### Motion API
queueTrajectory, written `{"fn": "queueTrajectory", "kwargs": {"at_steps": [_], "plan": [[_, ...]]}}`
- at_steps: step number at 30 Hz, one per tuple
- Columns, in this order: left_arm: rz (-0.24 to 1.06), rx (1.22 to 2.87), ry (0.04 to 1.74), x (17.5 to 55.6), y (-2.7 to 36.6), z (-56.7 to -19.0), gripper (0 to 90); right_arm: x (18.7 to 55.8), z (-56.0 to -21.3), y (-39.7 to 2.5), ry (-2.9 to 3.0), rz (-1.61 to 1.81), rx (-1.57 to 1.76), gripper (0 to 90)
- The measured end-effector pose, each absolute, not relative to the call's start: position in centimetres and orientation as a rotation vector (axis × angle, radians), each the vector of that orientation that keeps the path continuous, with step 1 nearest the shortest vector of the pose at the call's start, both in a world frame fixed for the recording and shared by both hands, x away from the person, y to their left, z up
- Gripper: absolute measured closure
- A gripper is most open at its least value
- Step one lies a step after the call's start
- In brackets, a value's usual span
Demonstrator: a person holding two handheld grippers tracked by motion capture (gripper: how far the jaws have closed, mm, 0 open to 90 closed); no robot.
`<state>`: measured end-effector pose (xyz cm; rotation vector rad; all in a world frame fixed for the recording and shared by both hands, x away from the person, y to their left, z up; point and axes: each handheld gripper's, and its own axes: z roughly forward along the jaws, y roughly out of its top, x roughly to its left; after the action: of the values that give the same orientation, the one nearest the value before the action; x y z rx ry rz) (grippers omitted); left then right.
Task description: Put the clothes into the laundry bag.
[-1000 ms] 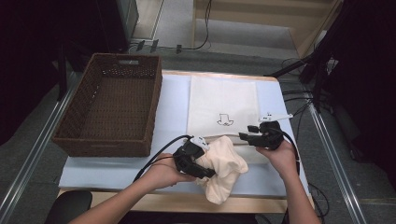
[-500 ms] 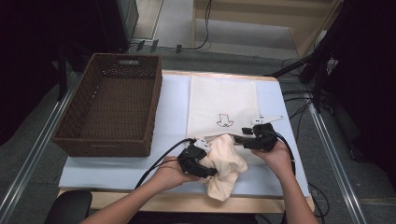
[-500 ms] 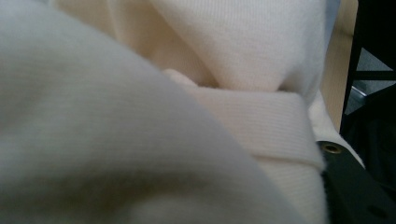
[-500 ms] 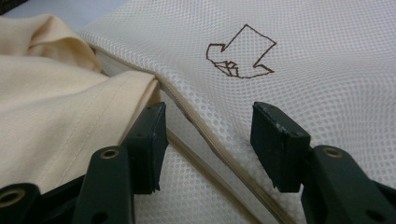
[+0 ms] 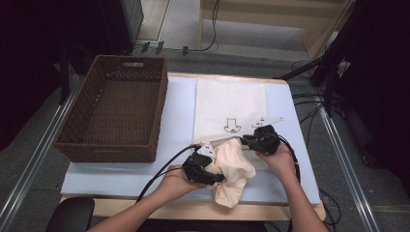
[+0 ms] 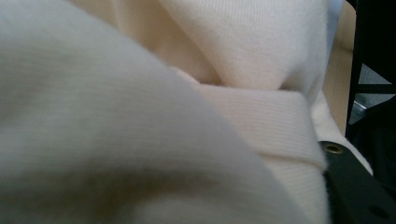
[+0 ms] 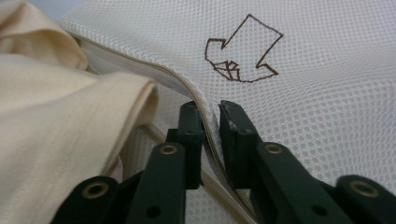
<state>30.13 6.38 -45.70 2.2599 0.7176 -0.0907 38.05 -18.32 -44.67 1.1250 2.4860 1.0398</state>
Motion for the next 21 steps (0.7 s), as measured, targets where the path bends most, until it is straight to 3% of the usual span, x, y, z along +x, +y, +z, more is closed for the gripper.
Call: {"fn": "queueTrajectory", "kwargs": {"at_steps": [5, 21], "plan": [[-0.099, 2.261, 0.717, 30.2, 6.4, -45.7, 52.9, 37.8, -43.0, -18.2, 2.441, 1.088, 1.111, 87.1], [-0.126, 2.247, 0.749, 30.4, 6.1, -45.5, 54.6, 36.0, -38.4, -17.4, 2.344, 1.256, 1.052, 87.1]]}}
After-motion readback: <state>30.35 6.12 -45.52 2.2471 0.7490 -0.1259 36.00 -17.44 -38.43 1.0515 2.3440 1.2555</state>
